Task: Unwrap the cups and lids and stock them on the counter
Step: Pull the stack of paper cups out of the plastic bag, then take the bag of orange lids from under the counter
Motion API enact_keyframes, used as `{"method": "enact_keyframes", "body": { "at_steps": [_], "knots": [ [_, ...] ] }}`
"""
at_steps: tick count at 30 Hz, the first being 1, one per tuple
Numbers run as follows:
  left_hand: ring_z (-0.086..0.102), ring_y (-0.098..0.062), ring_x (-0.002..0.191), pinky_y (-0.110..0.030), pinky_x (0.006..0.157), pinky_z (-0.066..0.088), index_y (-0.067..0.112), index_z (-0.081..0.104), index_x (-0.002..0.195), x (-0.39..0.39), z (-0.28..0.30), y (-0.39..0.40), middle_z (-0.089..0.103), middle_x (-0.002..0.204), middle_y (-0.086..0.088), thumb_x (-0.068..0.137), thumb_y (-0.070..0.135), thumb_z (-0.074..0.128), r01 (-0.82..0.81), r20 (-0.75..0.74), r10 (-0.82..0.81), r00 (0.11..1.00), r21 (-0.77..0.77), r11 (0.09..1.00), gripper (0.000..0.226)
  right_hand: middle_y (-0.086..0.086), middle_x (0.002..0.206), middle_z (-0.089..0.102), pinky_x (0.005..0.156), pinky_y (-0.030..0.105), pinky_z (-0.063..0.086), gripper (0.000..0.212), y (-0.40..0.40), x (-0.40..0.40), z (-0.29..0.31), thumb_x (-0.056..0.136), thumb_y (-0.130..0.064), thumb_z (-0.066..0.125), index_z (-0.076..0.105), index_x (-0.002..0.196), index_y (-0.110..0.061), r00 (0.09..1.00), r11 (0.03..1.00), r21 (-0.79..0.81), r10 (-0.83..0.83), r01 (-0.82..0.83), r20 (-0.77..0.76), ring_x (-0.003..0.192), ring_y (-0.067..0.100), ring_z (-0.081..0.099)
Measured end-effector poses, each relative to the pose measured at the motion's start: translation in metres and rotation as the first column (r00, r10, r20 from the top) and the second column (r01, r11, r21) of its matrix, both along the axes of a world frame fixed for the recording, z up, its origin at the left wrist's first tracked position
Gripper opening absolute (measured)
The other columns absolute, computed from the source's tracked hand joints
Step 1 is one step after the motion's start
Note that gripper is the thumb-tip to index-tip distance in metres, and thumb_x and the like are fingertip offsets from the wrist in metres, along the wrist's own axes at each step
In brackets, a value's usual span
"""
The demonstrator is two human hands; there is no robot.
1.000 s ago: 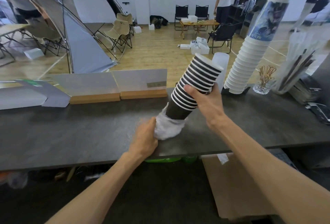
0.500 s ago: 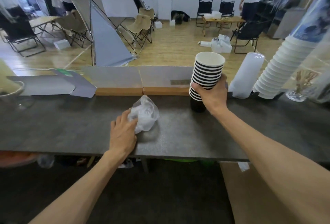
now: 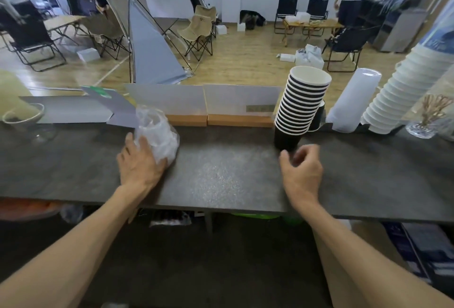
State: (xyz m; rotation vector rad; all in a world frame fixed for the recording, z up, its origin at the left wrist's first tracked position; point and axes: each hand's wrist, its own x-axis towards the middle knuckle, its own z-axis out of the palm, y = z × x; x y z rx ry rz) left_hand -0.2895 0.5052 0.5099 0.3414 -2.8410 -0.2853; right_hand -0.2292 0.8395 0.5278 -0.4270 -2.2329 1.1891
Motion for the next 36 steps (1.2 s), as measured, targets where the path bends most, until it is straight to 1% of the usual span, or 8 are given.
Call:
{"method": "enact_keyframes", "body": {
  "at_steps": [5, 9, 12, 15, 18, 22, 29, 36],
  "knots": [
    [0.033, -0.047, 0.135, -0.061, 0.112, 0.027, 0.007, 0.02, 0.151, 0.029, 0.013, -0.014, 0.018, 0.157, -0.023, 0.071, 0.053, 0.08, -0.011, -0.087, 0.015, 0.996, 0.05, 0.999, 0.11, -0.006, 0.077, 0.051, 0.066, 0.031, 0.049, 0.017, -0.085, 0.013, -0.01, 0.088, -0.02, 0.067, 0.051, 0.082, -0.021, 0.877, 0.808, 0.35, 0.468, -0.473, 0.106, 0.069, 0.011, 0.049],
    [0.03, -0.035, 0.143, -0.057, 0.118, 0.022, 0.008, 0.026, 0.15, 0.074, 0.035, -0.028, 0.026, 0.158, -0.016, 0.07, 0.057, 0.078, 0.169, -0.265, -0.201, 0.943, -0.137, 0.976, 0.107, -0.004, 0.09, 0.058, 0.077, 0.03, 0.05, 0.01, -0.15, 0.022, -0.001, 0.089, -0.017, 0.067, 0.058, 0.092, -0.019, 0.753, 0.634, 0.455, 0.643, -0.625, 0.139, 0.081, 0.012, 0.054],
    [0.037, -0.029, 0.14, -0.045, 0.12, 0.025, 0.012, 0.041, 0.145, 0.116, 0.041, -0.039, 0.038, 0.152, -0.011, 0.079, 0.038, 0.077, 0.283, -0.275, -0.323, 0.905, -0.178, 0.943, 0.079, -0.002, 0.095, 0.062, 0.075, 0.027, 0.049, 0.009, -0.184, 0.042, 0.0, 0.089, -0.015, 0.067, 0.06, 0.094, -0.018, 0.677, 0.543, 0.501, 0.725, -0.674, 0.126, 0.083, 0.012, 0.055],
    [0.058, -0.023, 0.109, -0.037, 0.095, 0.044, 0.016, 0.061, 0.116, 0.163, 0.026, -0.058, 0.061, 0.117, -0.004, 0.085, 0.021, 0.071, 0.291, -0.285, -0.31, 0.907, -0.108, 0.951, 0.033, -0.001, 0.097, 0.063, 0.077, 0.025, 0.049, 0.008, -0.213, 0.071, -0.017, 0.09, -0.014, 0.068, 0.062, 0.095, -0.017, 0.594, 0.465, 0.478, 0.788, -0.745, 0.16, 0.085, 0.012, 0.056],
    [0.062, -0.018, 0.092, -0.034, 0.082, 0.047, 0.019, 0.066, 0.105, 0.216, -0.006, -0.084, 0.064, 0.1, 0.001, 0.088, 0.023, 0.069, 0.195, -0.156, -0.197, 0.968, -0.022, 0.98, 0.018, -0.004, 0.105, 0.065, 0.086, 0.028, 0.051, 0.013, -0.241, 0.105, -0.05, 0.091, -0.018, 0.068, 0.064, 0.103, -0.02, 0.51, 0.372, 0.439, 0.822, -0.818, 0.253, 0.096, 0.012, 0.059],
    [0.061, -0.012, 0.103, -0.032, 0.093, 0.047, 0.027, 0.063, 0.116, 0.269, -0.044, -0.13, 0.062, 0.114, 0.007, 0.093, 0.033, 0.064, 0.037, 0.095, -0.042, 0.995, 0.058, 0.998, 0.024, -0.005, 0.112, 0.062, 0.092, 0.032, 0.051, 0.018, -0.287, 0.136, -0.079, 0.093, -0.022, 0.065, 0.062, 0.111, -0.022, 0.408, 0.259, 0.379, 0.823, -0.888, 0.394, 0.103, 0.013, 0.058],
    [0.061, -0.009, 0.102, -0.03, 0.094, 0.048, 0.028, 0.063, 0.116, 0.302, -0.061, -0.237, 0.063, 0.114, 0.008, 0.093, 0.034, 0.064, -0.067, 0.102, 0.056, 0.993, 0.111, 0.992, 0.024, -0.007, 0.115, 0.061, 0.09, 0.028, 0.053, 0.019, -0.402, 0.146, -0.092, 0.096, -0.024, 0.063, 0.06, 0.114, -0.025, 0.371, 0.207, 0.365, 0.801, -0.908, 0.469, 0.102, 0.01, 0.059],
    [0.06, -0.009, 0.1, -0.032, 0.095, 0.05, 0.028, 0.063, 0.114, 0.294, -0.08, -0.365, 0.061, 0.113, 0.008, 0.095, 0.035, 0.062, -0.001, 0.132, -0.019, 0.991, 0.148, 0.989, 0.021, -0.01, 0.109, 0.06, 0.082, 0.027, 0.055, 0.017, -0.523, 0.15, -0.112, 0.095, -0.025, 0.064, 0.06, 0.111, -0.028, 0.466, 0.325, 0.343, 0.718, -0.881, 0.518, 0.093, 0.007, 0.06]
  ]
}}
